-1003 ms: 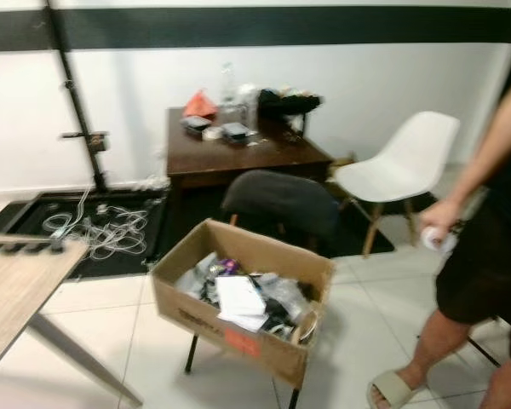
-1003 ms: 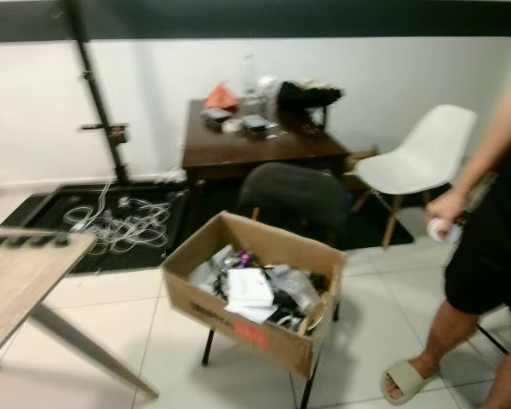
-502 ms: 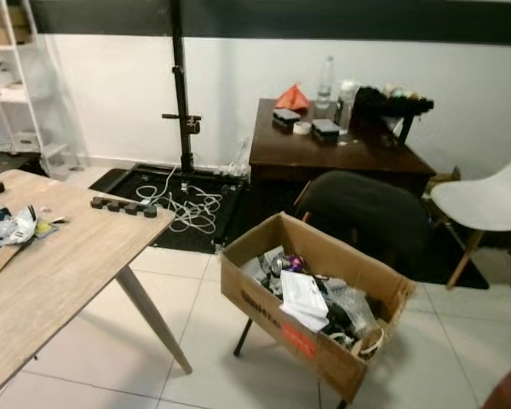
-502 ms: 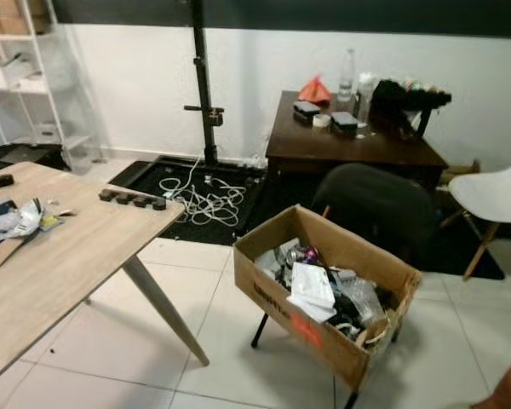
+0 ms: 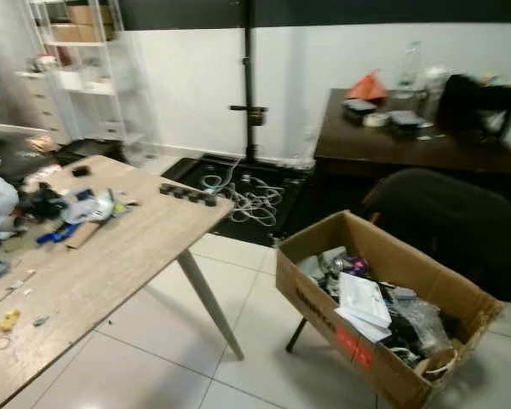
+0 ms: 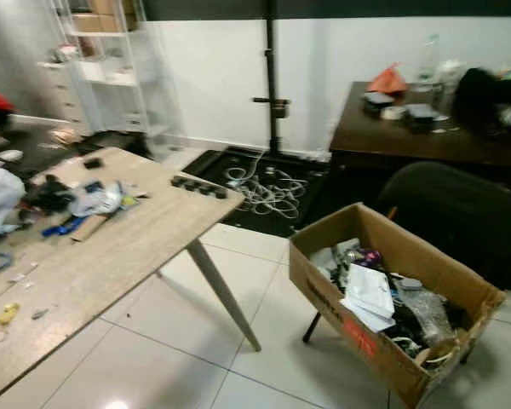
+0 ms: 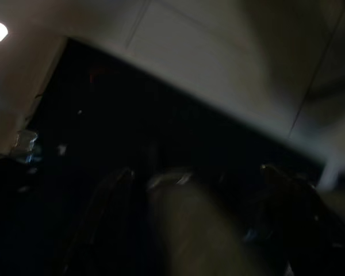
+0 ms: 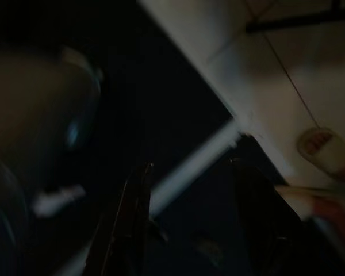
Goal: Picking trash to rubbish bin
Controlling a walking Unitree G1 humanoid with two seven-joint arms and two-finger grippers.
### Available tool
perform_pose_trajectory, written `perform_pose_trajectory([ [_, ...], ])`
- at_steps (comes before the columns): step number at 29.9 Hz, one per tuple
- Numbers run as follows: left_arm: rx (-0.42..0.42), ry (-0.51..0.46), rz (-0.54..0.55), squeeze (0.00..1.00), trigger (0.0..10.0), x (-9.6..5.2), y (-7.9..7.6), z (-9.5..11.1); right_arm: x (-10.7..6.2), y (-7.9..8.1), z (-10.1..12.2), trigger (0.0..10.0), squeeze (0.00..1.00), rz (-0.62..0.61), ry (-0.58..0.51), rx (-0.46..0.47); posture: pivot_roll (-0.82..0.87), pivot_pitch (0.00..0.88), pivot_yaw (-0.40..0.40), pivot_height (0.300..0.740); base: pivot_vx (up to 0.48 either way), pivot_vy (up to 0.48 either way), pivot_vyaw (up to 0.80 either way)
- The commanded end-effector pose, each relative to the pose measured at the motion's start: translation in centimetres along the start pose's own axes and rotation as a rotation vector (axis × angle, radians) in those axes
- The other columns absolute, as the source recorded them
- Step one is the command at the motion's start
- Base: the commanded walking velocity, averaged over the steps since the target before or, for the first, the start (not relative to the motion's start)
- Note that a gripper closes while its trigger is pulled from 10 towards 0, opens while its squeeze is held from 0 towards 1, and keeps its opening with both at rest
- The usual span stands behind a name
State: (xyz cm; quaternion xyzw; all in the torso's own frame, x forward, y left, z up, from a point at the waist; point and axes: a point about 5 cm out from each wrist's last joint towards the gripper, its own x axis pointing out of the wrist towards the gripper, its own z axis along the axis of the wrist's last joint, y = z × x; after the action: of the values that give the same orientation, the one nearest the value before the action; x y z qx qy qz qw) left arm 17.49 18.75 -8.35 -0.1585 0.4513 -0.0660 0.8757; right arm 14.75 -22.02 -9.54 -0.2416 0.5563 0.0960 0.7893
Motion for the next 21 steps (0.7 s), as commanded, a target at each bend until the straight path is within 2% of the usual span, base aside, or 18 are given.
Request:
perform_pose_trajectory([
  [1, -0.072, -0.041, 0.066, 0.00, 10.0, -0.7, 1.5, -0.1, 0.0, 0.0, 1.0, 10.0, 0.00, 0.011, -0.026, -0.032, -0.04, 0.020, -0.002, 0.740, 0.000, 0.000, 0.79],
  [3, -0.130, -0.074, 0.134, 0.00, 10.0, -1.1, 2.4, -0.2, 0.0, -0.1, 1.1, 10.0, 0.00, 0.016, -0.026, -0.106, -0.03, 0.005, 0.009, 0.740, 0.000, 0.000, 0.79],
  [4, -0.138, -0.069, 0.158, 0.00, 10.0, -1.3, 2.7, -0.7, 0.0, -0.3, 0.9, 10.0, 0.00, 0.010, -0.019, -0.106, -0.03, 0.005, 0.009, 0.740, 0.000, 0.000, 0.79],
  [7, -0.186, -0.033, 0.213, 0.00, 10.0, -2.3, 3.7, -3.0, 0.0, -0.8, 1.1, 10.0, 0.00, -0.010, -0.025, -0.030, -0.05, 0.013, 0.017, 0.740, 0.000, 0.000, 0.79],
  [9, -0.185, -0.025, 0.214, 0.00, 10.0, -2.4, 3.8, -3.2, 0.0, -0.7, 1.2, 10.0, 0.00, -0.008, -0.030, -0.039, -0.05, 0.013, 0.017, 0.740, 0.000, 0.000, 0.79],
  [11, -0.172, 0.005, 0.213, 0.00, 10.0, -2.5, 3.7, -3.9, 0.0, -0.7, 1.3, 10.0, 0.00, -0.007, -0.033, -0.050, -0.05, 0.000, 0.026, 0.740, 0.000, 0.000, 0.79],
  [14, -0.151, 0.033, 0.192, 0.00, 10.0, -2.3, 3.2, -4.3, 0.0, -0.7, 1.4, 10.0, 0.00, -0.017, -0.032, 0.011, -0.06, 0.000, 0.040, 0.740, 0.000, 0.000, 0.79],
  [17, -0.113, 0.038, 0.149, 0.00, 10.0, -1.8, 2.4, -3.8, 0.0, -0.5, 1.8, 10.0, 0.00, -0.018, -0.041, 0.042, -0.06, 0.000, 0.037, 0.740, 0.000, 0.000, 0.79],
  [19, -0.089, 0.014, 0.132, 0.00, 10.0, -1.2, 1.8, -2.6, 0.1, 0.0, 2.4, 10.0, 0.00, -0.006, -0.056, 0.003, -0.07, 0.000, 0.038, 0.740, 0.000, 0.000, 0.79],
  [21, -0.088, 0.008, 0.130, 0.00, 10.0, -1.1, 1.7, -2.4, 0.1, 0.1, 2.6, 10.0, 0.00, -0.004, -0.059, -0.003, -0.07, 0.000, 0.038, 0.740, 0.000, 0.000, 0.79],
])
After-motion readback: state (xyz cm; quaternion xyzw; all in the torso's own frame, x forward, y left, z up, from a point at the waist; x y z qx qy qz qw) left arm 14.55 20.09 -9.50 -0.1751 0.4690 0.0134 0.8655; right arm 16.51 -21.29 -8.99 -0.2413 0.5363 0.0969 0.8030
